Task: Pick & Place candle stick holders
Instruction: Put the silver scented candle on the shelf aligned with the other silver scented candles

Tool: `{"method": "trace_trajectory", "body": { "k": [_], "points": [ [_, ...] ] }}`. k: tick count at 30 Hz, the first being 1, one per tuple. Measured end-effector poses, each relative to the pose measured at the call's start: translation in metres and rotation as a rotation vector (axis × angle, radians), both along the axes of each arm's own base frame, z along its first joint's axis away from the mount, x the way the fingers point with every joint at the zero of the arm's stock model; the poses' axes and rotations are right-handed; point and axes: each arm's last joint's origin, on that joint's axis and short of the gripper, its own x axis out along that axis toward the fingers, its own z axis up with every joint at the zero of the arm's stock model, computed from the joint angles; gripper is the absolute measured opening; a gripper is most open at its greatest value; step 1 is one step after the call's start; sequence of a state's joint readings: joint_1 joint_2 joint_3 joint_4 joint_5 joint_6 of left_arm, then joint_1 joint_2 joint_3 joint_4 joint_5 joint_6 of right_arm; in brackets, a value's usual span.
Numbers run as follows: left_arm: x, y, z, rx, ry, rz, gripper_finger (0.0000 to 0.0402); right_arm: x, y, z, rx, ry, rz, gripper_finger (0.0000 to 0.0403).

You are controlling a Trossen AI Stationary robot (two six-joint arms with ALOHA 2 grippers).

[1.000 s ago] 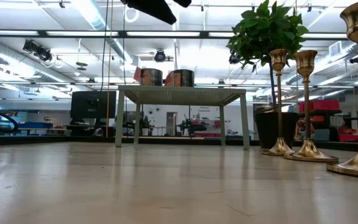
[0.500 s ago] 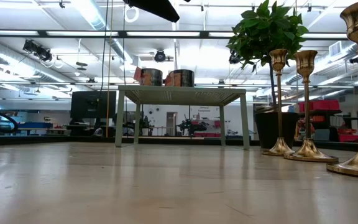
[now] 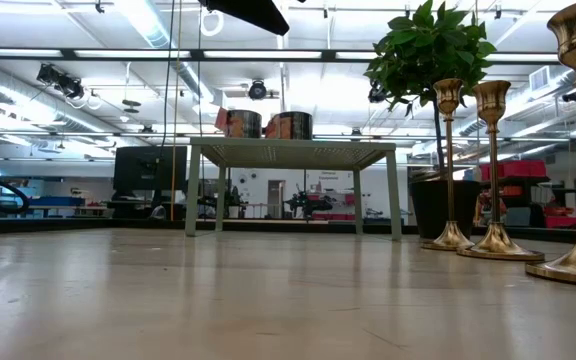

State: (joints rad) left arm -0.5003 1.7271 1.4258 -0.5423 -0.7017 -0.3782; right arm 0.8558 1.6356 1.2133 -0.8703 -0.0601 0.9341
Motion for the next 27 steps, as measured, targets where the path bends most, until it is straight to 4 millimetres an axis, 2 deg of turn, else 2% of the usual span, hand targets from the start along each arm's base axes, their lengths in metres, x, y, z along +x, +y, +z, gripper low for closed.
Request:
{"method": "trace_trajectory", "body": {
  "k": [10,15,27],
  "points": [
    [-0.0005,-0.0016,-0.0015,-0.042,0.034,-0.050,0.0390,-0.0021,-0.0024,-0.0009,-0.016,0.041,-0.075,0.0373],
    [-0.0004,-0.0018,-0.0014,0.057,0.074,-0.135,0.0390,-0.0022,-0.0025,-0.0009,-0.019,0.038,-0.065,0.0373],
    [0.0006,-0.0025,-0.0003,0.055,0.061,-0.139,0.0390,-0.0031,-0.0056,-0.0016,-0.070,0.025,-0.078,0.0373]
  ]
}}
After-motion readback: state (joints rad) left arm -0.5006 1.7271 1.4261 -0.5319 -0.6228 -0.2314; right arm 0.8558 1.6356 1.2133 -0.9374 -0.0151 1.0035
